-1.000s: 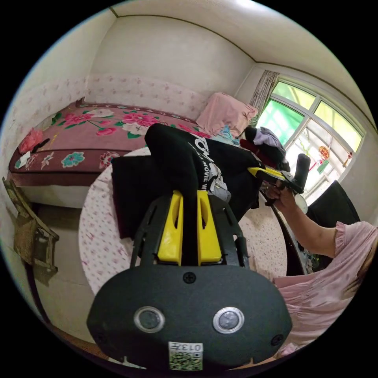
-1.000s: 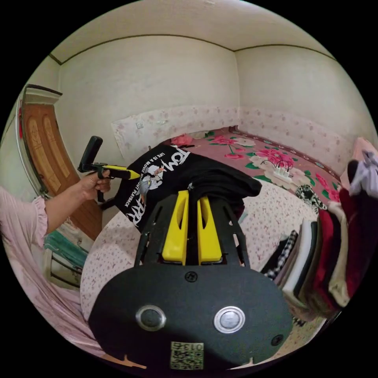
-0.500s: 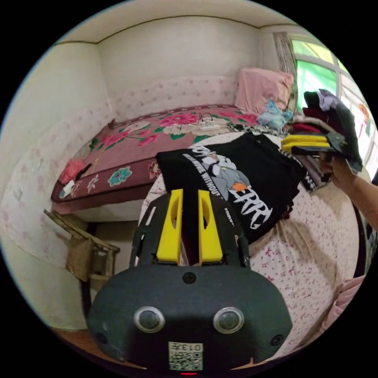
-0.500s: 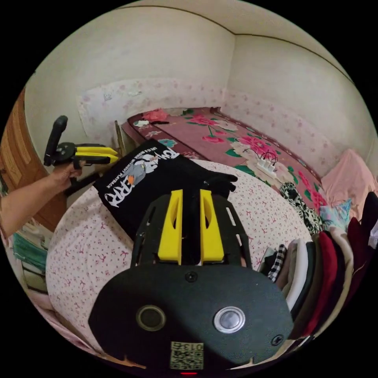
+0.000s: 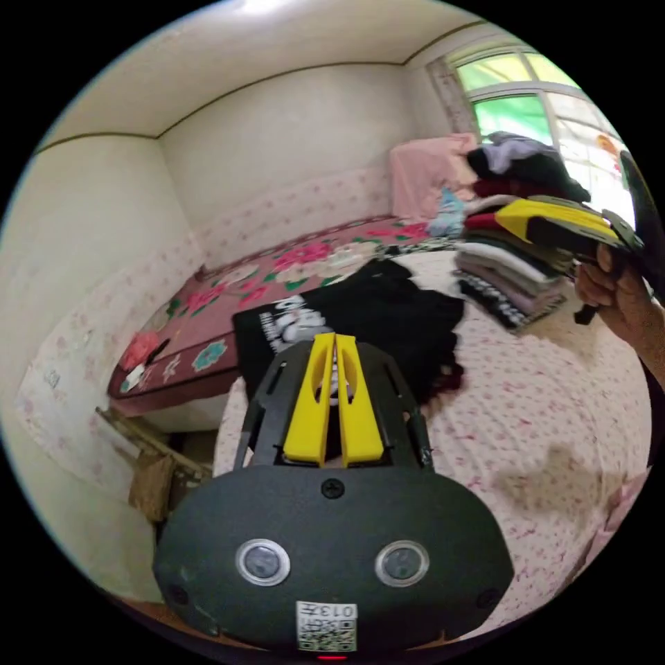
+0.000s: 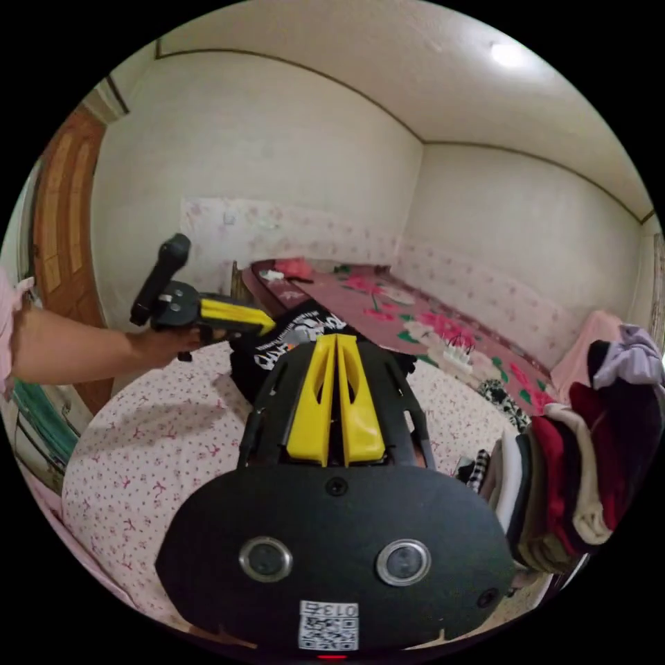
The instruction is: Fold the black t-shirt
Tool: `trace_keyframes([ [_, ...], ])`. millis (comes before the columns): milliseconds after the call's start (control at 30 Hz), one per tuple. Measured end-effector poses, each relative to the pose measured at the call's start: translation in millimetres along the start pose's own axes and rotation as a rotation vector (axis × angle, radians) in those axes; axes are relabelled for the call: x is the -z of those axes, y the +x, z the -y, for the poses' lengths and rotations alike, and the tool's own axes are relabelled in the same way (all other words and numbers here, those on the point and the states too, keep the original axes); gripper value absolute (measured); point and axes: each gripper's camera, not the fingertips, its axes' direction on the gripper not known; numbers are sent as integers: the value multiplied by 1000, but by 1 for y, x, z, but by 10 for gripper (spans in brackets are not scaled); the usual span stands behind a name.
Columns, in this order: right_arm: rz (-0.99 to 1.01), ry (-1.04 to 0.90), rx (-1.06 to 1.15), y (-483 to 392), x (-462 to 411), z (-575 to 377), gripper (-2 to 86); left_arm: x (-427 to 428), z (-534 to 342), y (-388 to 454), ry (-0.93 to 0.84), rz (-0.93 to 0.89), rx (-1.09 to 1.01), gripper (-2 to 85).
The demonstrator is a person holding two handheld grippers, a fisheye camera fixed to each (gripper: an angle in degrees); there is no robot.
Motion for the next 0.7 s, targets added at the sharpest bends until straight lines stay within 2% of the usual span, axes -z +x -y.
trace_keyframes([
  [133,-40,15,-26,-12,100,-39,-2,30,-15,140,34,-168,-170,-3],
  [267,-238,-93,-154,29,206,-100,-2,38,-7,261,-4,-343,-221,-2],
  [433,-459,-235,-327,147,356,-179,-1,42,43,372,14,-447,-286,-2],
  [567,-651,-241,-417,233,461,-230,0,42,110,464,39,-462,-323,0],
  [700,-756,-260,-448,345,560,-272,4,40,182,548,70,-475,-340,6],
])
